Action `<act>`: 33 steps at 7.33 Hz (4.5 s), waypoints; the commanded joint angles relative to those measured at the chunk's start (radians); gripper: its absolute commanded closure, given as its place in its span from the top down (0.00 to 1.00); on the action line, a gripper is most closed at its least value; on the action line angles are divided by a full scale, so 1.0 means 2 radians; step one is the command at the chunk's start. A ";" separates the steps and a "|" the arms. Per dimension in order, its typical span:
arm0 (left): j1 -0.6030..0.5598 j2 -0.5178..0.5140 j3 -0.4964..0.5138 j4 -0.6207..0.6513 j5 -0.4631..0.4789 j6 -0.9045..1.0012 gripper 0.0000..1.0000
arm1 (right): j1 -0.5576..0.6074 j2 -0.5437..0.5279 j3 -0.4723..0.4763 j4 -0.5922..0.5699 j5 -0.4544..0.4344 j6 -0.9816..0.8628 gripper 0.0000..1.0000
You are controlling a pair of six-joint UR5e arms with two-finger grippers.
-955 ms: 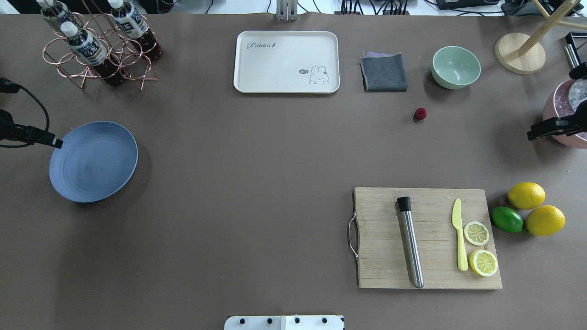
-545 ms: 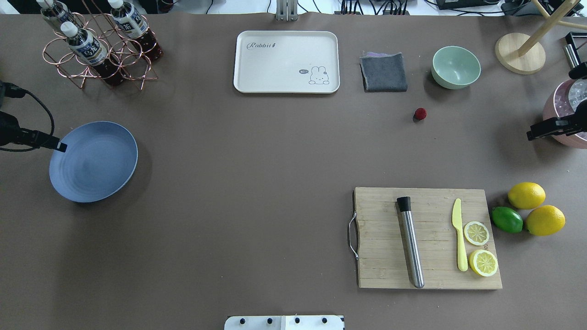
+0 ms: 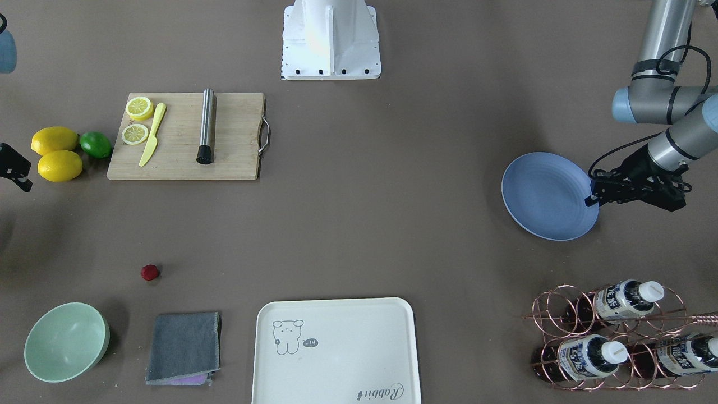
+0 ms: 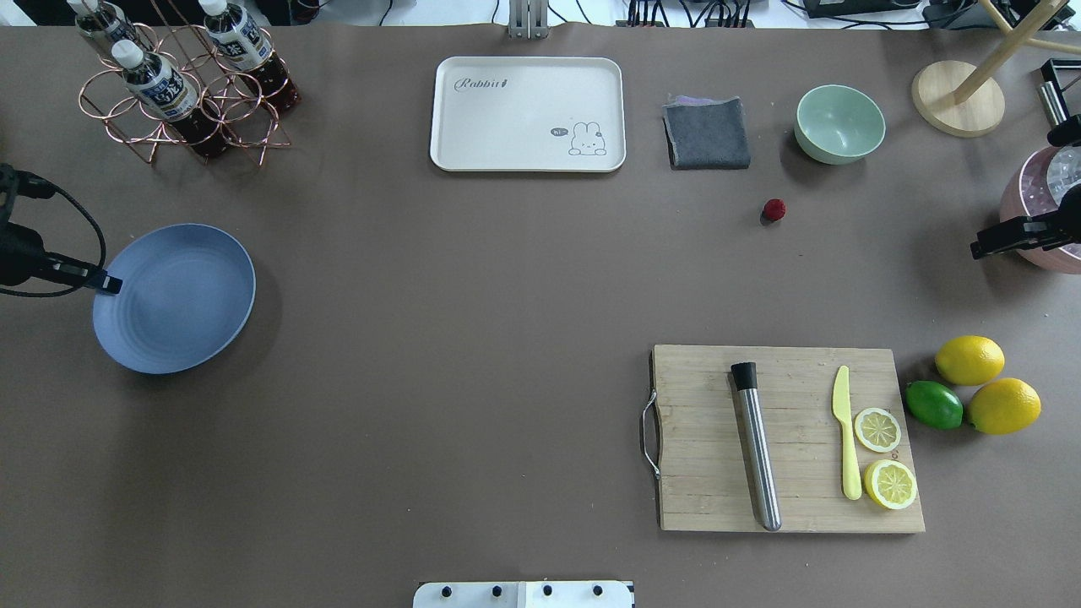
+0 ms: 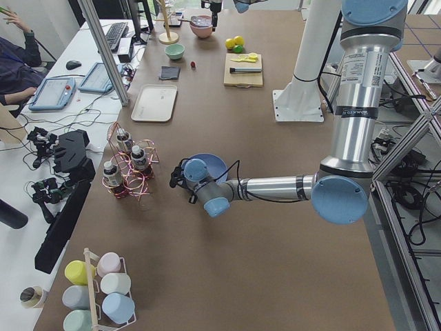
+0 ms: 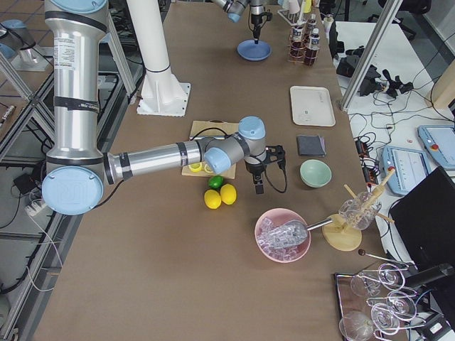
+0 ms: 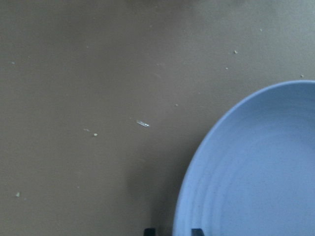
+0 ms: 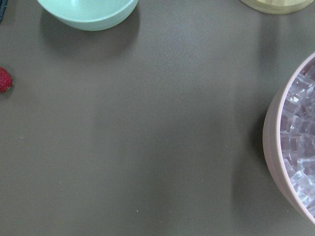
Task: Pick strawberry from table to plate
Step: 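Reach the left gripper down to the edge of the blue plate, then push the blue plate with the left gripper toward the table center, then draw the left gripper back while moving the right gripper toward the strawberry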
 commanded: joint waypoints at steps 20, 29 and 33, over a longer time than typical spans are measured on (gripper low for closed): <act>0.233 -0.229 -0.087 0.146 0.235 -0.365 0.98 | 0.000 0.000 0.001 -0.001 0.006 0.005 1.00; 0.081 -0.072 -0.254 0.253 0.111 -0.183 0.98 | -0.095 0.235 -0.132 -0.079 -0.018 0.073 0.99; 0.080 -0.054 -0.270 0.252 0.114 -0.183 0.98 | -0.110 0.298 -0.254 -0.028 -0.042 0.080 0.89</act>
